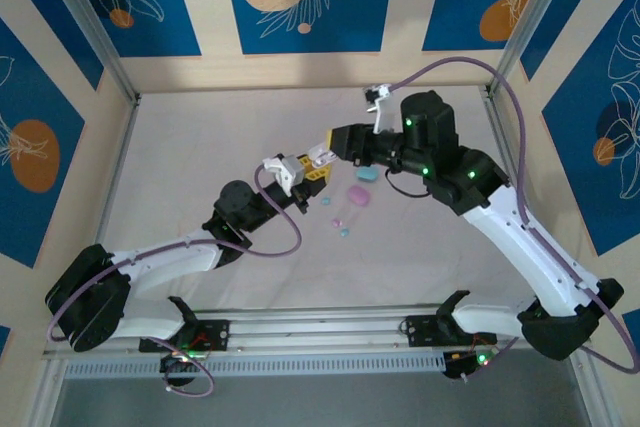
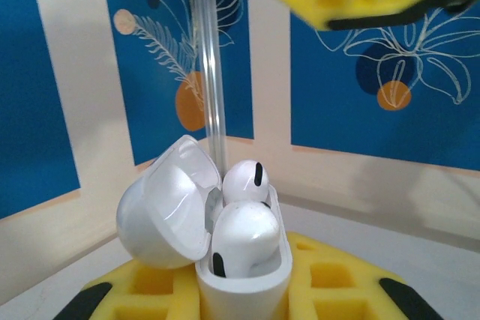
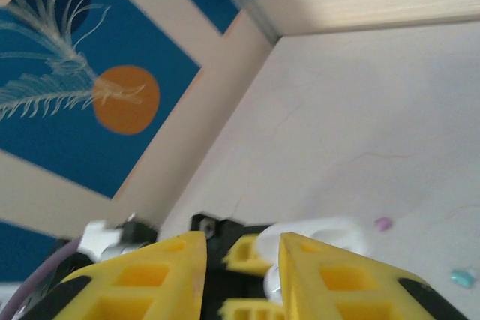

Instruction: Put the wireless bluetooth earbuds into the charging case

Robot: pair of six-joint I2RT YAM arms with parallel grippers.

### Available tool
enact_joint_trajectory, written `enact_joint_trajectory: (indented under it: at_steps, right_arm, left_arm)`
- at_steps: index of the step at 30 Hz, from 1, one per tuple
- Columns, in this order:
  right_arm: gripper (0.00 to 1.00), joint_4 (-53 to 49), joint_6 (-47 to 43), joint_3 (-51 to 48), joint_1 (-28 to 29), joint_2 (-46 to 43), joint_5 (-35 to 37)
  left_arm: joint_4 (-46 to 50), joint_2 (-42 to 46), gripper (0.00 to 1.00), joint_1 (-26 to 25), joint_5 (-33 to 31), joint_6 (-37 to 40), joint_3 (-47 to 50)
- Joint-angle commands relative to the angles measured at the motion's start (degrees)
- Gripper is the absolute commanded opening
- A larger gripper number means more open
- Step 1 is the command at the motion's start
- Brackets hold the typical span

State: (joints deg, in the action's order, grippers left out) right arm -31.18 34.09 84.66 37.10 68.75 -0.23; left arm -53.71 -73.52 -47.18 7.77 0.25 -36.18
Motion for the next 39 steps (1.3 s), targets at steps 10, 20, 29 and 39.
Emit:
enact_joint_trajectory:
  at_steps: [10, 20, 29, 39]
  right_arm:
    - [0.52, -17.7, -5.7, 14.0, -6.3, 12.4, -9.4]
    - [0.51, -26.9, -12.8, 16.6, -6.3, 15.5, -13.3]
    - [0.48, -30.1, -14.7, 15.2, -6.5, 14.8, -14.0]
    - [0.46, -28.0, -13.0, 11.0, -6.5, 11.7, -16.1]
  left_arm:
    - [6.2, 3.6, 0.17, -0.7, 11.1, 2.8, -4.2]
    - [5.8, 3.8, 0.17, -0.6, 9.8, 2.7, -4.4]
    - [5.1, 3.2, 0.17, -0.6, 8.6, 2.3, -4.8]
    - [5.0, 2.0, 0.17, -0.6, 6.4, 1.6, -5.1]
